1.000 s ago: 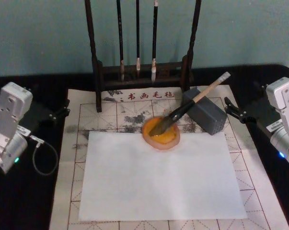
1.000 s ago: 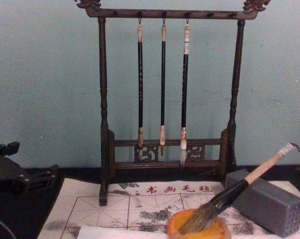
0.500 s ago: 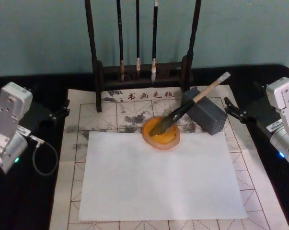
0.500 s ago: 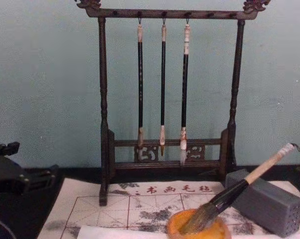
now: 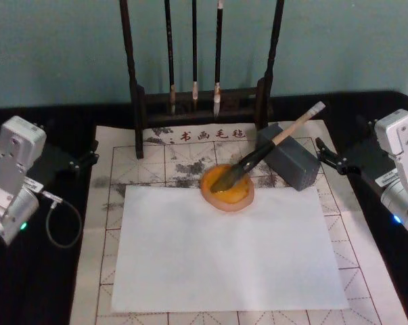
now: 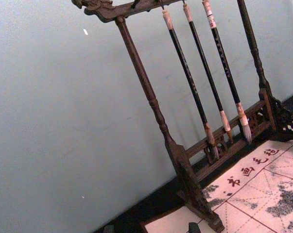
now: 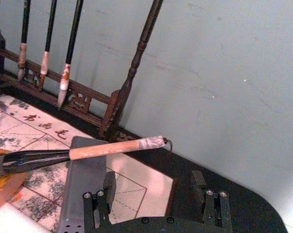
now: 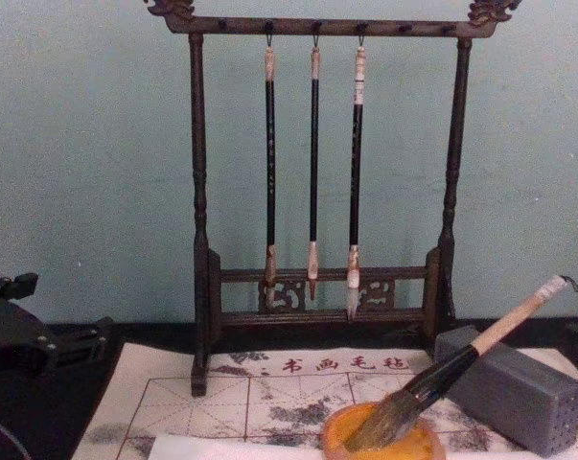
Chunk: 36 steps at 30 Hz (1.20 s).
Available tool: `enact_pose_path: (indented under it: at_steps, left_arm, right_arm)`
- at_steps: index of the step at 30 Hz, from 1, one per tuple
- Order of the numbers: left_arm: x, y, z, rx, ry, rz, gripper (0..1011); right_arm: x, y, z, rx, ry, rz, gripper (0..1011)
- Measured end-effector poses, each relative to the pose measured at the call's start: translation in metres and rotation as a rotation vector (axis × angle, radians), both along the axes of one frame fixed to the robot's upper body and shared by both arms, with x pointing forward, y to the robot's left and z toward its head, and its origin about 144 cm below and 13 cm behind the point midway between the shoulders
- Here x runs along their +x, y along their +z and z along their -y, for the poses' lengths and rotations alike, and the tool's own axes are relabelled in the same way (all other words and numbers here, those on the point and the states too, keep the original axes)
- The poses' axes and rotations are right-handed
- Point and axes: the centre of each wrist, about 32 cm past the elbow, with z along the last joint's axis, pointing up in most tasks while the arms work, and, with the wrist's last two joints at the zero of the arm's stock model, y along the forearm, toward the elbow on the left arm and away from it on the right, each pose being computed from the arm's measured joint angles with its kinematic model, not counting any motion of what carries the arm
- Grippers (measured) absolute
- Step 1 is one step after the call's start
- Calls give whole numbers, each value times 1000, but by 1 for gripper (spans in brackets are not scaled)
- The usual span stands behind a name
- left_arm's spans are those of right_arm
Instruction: Pick up the brush from the inkstone, write on the paper, then place the brush back to its original position.
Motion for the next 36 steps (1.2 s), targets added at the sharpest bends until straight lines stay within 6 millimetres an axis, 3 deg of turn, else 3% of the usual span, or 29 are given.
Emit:
enact_pose_path:
  at_steps: [11,36]
  left_arm:
    - [0,0,0,0,0,0,1001]
    - [0,0,0,0,0,0,1001]
  right_arm:
    - [1,3,-3,98,43,-53,1002]
    - [14,28,0,786,22,-441,1002]
